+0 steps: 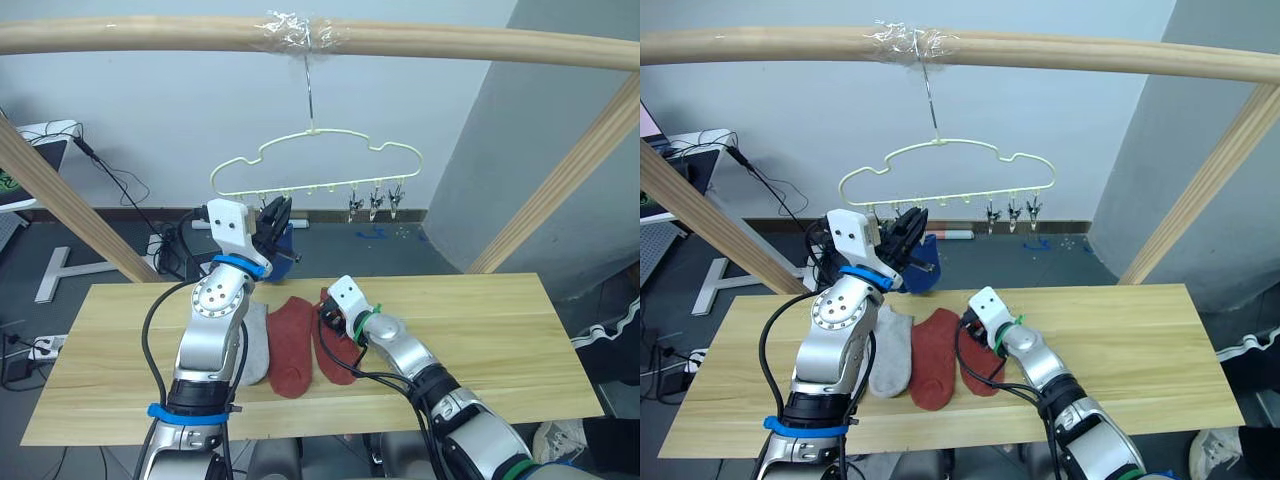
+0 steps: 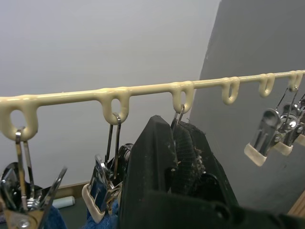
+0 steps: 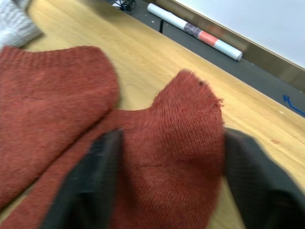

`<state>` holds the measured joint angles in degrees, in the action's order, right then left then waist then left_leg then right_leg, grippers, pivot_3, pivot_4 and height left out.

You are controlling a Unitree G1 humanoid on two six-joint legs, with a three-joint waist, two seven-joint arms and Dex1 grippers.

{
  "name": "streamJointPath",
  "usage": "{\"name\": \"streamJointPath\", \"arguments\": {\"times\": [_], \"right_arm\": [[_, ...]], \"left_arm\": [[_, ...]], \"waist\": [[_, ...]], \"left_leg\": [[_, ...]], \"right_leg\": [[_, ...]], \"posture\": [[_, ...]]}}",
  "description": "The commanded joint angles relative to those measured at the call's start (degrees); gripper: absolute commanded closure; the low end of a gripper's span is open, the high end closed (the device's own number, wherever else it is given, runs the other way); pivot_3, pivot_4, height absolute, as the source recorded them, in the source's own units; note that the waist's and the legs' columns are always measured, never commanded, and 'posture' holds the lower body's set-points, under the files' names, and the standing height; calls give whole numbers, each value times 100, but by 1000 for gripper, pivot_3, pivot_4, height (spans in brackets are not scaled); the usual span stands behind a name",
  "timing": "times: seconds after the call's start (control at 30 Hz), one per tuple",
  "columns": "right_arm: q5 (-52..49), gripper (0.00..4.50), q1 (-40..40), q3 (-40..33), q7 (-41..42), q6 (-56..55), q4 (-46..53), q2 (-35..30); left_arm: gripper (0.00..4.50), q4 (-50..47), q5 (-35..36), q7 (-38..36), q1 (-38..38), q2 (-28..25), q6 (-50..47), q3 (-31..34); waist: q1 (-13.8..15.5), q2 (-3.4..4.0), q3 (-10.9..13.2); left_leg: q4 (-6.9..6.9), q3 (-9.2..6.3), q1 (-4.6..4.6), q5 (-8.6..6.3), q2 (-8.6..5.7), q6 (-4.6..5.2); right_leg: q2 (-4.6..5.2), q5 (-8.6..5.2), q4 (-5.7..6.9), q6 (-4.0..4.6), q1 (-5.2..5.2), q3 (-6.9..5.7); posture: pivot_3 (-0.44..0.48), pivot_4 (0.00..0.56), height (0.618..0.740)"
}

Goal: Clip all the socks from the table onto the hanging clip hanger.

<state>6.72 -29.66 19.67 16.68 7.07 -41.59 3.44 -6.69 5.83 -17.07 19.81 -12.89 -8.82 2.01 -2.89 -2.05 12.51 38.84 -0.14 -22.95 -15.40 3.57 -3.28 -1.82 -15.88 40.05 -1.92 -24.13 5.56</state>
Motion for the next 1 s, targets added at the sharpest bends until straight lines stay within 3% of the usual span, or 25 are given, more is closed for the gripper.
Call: {"name": "streamJointPath", "arguments": {"times": [0.03,0.17,0.2,0.47,1.0], "right_arm": [[76,2963,144,-16,57,22,255,-67],[74,4362,305,3,223,81,869,-128],[81,4439,386,41,294,115,1164,-176],[209,4439,569,570,1020,579,3436,-527],[36,4439,-192,354,830,604,3408,-107]], "left_arm": [[4500,-247,458,-241,65,-51,-312,155],[4500,-284,1019,-590,228,-186,-773,314],[4500,-306,1201,-658,279,-217,-956,373],[4500,-510,2470,-1076,436,-453,-2218,708],[4500,-325,2503,-1324,324,-693,-2172,654]], "waist": [[2,0,0],[0,2,2],[-4,2,2],[-31,6,5],[-10,5,5]], "left_leg": [[0,0,0,0,0,0],[0,-1,-1,0,0,0],[0,-1,-2,0,0,0],[-1,-5,-5,0,1,0],[-2,-5,-5,0,1,-1]], "right_leg": [[0,0,0,0,0,0],[0,0,0,0,0,-1],[0,0,0,-1,-1,-1],[-1,-5,-3,-9,-3,-4],[-1,-1,-7,-1,-4,-4]], "posture": [[18,203,705],[13,205,705],[13,205,705],[-4,204,705],[8,191,705]]}}
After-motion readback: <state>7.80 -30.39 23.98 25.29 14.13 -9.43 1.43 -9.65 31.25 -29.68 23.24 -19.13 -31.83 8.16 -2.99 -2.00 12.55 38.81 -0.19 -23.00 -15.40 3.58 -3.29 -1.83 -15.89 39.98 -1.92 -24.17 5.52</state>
